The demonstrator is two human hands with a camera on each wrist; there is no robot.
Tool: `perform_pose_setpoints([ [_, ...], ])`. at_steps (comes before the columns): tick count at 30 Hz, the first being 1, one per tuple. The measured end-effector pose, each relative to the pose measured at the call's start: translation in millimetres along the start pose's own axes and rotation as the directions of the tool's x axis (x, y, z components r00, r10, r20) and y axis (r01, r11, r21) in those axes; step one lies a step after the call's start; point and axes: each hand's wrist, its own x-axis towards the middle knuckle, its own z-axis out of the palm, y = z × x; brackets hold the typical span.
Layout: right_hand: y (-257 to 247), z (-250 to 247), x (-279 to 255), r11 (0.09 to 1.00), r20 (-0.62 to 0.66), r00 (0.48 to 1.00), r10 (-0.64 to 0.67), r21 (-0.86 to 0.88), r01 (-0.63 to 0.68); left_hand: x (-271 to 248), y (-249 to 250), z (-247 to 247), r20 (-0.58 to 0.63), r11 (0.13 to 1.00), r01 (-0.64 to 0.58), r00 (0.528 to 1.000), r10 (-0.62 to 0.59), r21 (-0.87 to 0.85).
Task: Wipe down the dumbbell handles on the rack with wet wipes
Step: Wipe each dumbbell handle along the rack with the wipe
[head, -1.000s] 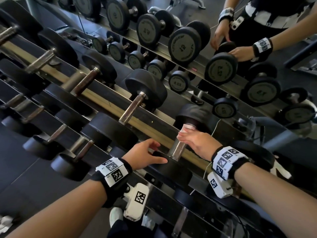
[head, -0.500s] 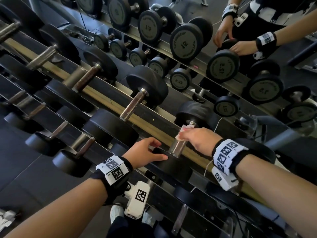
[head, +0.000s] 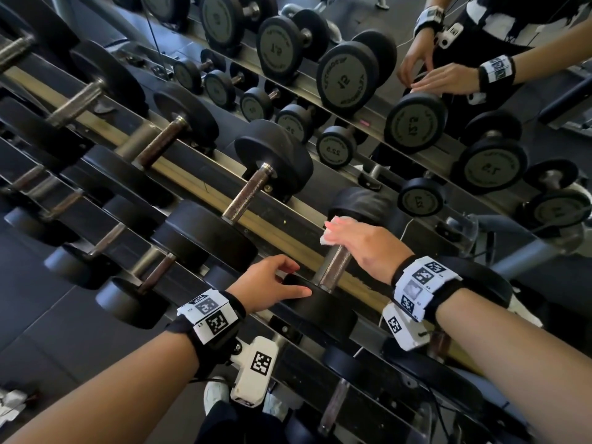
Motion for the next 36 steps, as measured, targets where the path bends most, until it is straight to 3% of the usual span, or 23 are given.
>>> perform_pose_setpoints([
  [2, -3.0, 6.6, -1.2, 0.97, 0.224, 0.974, 0.011, -0.237, 0.044, -0.3, 0.2, 0.2, -0.003, 1.0, -0.001, 1.0, 0.001, -0.003],
  [4, -2.2, 10.6, -3.2, 0.955, 0.33, 0.942, 0.066, -0.294, 0.036, -0.2, 0.4, 0.0, -0.003, 1.0, -0.001, 1.0, 0.001, -0.007],
  [9, -16.1, 23.4, -10.1, 0.982, 0.17, 0.978, 0.123, -0.165, -0.095, 0.2, 0.4, 0.4, 0.002, 1.0, 0.005, 1.0, -0.005, -0.007],
  [14, -18.3, 30.8, -11.9, 0.995, 0.317, 0.948, 0.021, -0.099, 0.011, -0.3, 0.6, 0.0, -0.001, 1.0, 0.005, 1.0, -0.005, 0.01],
  [16, -7.0, 18.4, -5.3, 0.995, 0.257, 0.963, 0.084, -0.065, -0.07, -0.3, 0.8, -0.1, 0.004, 1.0, 0.008, 1.0, -0.008, 0.003],
  [19, 6.7, 5.6, -2.9, 0.98, -0.001, 0.982, 0.188, 0.072, -0.187, -0.5, 2.6, -0.7, 0.006, 1.0, 0.008, 1.0, -0.008, 0.002],
  [20, 8.5, 6.0, -3.9, 0.978, 0.001, 0.98, 0.2, 0.06, -0.2, -0.6, 3.1, -0.9, 0.004, 1.0, 0.009, 1.0, -0.009, 0.001],
  [23, 4.1, 21.0, -15.5, 0.977, 0.163, 0.965, 0.207, -0.077, -0.197, -1.5, 4.8, -1.2, 0.005, 1.0, 0.009, 1.0, -0.009, 0.002],
  [27, -10.7, 38.8, -32.1, 0.999, 0.202, 0.979, 0.034, -0.004, -0.034, -3.0, 6.0, -1.4, 0.001, 1.0, 0.004, 1.0, -0.004, 0.013],
  [29, -11.9, 36.8, -31.2, 0.999, 0.225, 0.974, 0.031, 0.016, -0.036, -3.1, 7.0, -1.7, 0.001, 1.0, 0.004, 1.0, -0.004, 0.012],
  [32, -6.2, 21.9, -23.0, 0.969, 0.064, 0.988, 0.143, 0.194, -0.153, -3.5, 7.4, -2.0, 0.01, 1.0, 0.012, 1.0, -0.012, 0.0],
  [34, -1.3, 10.0, -20.2, 0.947, -0.112, 0.972, 0.207, 0.274, -0.171, -3.3, 7.6, -2.1, 0.014, 1.0, 0.019, 1.0, -0.019, 0.003],
  [36, 0.2, 3.7, -20.5, 0.935, -0.174, 0.955, 0.24, 0.305, -0.18, -3.1, 8.0, -2.5, 0.019, 1.0, 0.02, 1.0, -0.02, 0.012],
])
